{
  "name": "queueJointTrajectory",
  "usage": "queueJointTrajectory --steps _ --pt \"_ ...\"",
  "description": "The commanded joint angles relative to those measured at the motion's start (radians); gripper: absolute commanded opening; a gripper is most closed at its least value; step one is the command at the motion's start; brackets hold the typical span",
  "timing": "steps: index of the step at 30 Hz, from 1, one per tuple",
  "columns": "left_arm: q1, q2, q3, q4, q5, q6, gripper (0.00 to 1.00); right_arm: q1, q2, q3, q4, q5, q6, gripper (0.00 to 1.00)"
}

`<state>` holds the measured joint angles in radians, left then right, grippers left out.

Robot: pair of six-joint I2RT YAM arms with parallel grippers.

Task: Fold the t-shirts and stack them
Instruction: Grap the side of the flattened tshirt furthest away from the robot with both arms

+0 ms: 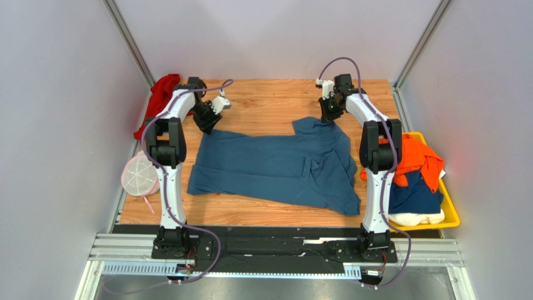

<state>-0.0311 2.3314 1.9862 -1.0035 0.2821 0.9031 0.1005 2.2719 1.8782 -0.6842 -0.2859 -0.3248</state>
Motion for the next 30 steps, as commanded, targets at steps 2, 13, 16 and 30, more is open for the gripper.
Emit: queueJointTrajectory --steps 2,13,16,30 --pt "0.007 0.022 0.031 -0.049 0.055 0.042 0.51 0.004 -0.078 -0.008 0.003 -0.001 -0.017 0.0" --pt "0.007 0.045 0.048 -0.044 0.035 0.026 0.0 0.005 -0.115 -0.047 0.008 0.005 -0.023 0.0" --pt "0.007 0.034 0.046 -0.024 0.025 0.005 0.0 0.007 -0.121 -0.031 0.0 0.005 -0.022 0.0" --pt "-0.004 -0.086 -0.047 0.012 -0.044 -0.056 0.0 0.01 -0.232 -0.01 -0.06 -0.019 -0.02 0.0"
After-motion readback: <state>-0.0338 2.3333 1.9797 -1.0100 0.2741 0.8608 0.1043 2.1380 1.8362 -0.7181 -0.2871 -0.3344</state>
